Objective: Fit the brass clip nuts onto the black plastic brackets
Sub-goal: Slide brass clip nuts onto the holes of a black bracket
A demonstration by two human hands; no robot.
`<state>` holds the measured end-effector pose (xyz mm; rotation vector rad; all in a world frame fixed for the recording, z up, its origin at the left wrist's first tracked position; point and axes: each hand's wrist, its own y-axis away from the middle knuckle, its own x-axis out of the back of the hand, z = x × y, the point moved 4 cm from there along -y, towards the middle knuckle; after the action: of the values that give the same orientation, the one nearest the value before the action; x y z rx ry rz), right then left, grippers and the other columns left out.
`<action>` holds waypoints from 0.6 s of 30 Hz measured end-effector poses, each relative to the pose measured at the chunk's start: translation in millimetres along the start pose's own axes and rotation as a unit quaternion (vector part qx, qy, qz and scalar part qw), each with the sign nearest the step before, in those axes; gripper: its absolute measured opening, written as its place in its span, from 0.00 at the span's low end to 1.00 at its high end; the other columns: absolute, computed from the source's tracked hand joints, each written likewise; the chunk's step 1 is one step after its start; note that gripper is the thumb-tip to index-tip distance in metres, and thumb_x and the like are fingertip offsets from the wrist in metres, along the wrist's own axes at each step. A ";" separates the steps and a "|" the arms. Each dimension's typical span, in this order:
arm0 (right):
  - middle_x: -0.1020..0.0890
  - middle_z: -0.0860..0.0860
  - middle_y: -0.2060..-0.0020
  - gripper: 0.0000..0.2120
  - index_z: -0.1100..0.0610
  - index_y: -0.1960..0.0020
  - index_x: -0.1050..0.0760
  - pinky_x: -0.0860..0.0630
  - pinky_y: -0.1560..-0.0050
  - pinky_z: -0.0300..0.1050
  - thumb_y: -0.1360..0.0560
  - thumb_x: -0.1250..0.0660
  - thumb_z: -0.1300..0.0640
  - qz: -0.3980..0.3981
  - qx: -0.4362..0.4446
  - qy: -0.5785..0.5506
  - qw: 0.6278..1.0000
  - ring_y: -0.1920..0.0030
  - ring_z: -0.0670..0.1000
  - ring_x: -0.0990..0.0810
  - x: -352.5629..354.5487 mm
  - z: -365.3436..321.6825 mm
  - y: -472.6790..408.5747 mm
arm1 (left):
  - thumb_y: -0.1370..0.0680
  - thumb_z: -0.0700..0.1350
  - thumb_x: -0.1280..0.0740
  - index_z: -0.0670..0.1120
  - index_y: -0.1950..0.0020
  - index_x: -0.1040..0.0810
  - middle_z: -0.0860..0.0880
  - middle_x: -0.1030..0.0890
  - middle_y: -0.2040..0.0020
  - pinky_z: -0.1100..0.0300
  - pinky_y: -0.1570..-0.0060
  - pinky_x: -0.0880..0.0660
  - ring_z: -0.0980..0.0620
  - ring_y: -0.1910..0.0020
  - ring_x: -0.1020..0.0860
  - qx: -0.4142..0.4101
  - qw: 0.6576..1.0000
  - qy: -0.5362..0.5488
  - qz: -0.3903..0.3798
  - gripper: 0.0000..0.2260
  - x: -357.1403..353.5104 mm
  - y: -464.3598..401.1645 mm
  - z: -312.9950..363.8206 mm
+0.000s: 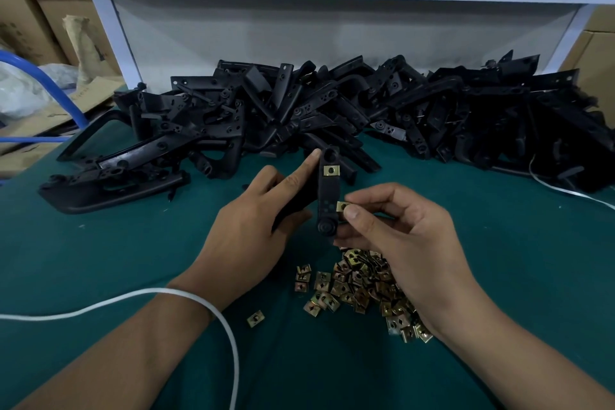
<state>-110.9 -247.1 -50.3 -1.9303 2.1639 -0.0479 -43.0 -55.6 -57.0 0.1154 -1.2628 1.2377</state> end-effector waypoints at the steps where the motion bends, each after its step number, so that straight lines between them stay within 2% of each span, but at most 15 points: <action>1: 0.13 0.60 0.55 0.04 0.63 0.48 0.16 0.14 0.54 0.47 0.23 0.27 0.67 0.000 0.007 0.010 1.000 0.57 0.58 0.11 0.1 -0.6 0.2 | 0.21 0.56 0.37 0.68 0.19 0.49 0.58 0.33 0.49 0.55 0.65 0.25 0.53 0.59 0.28 0.000 1.000 -0.002 -0.001 0.33 0.0 0.1 0.3; 7: 0.13 0.61 0.57 0.04 0.62 0.50 0.15 0.14 0.54 0.46 0.25 0.25 0.67 -0.005 0.007 0.015 1.000 0.57 0.60 0.11 1.9 -1.1 0.0 | 0.19 0.53 0.37 0.66 0.18 0.50 0.55 0.32 0.48 0.48 0.68 0.22 0.50 0.60 0.28 0.000 0.998 -0.060 -0.008 0.34 0.8 1.9 5.1; 11: 0.13 0.61 0.57 0.04 0.61 0.51 0.15 0.14 0.53 0.48 0.26 0.25 0.66 -0.013 -0.002 0.010 1.000 0.56 0.61 0.11 2.5 -1.8 0.0 | 0.18 0.50 0.34 0.64 0.17 0.49 0.53 0.31 0.48 0.49 0.73 0.24 0.49 0.60 0.27 0.004 0.993 -0.117 -0.004 0.35 3.2 2.1 12.2; 18: 0.14 0.62 0.60 0.07 0.64 0.51 0.21 0.14 0.56 0.48 0.25 0.25 0.69 -0.001 0.008 0.034 0.999 0.59 0.62 0.11 5.8 -6.9 0.3 | 0.18 0.50 0.34 0.63 0.17 0.49 0.52 0.30 0.48 0.51 0.74 0.25 0.49 0.59 0.26 0.012 0.987 -0.158 -0.005 0.35 3.8 3.7 20.5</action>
<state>-113.1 -253.7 -44.6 -1.9488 2.1978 -0.1319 -59.7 -65.2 -48.3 0.3456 -1.5173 1.2588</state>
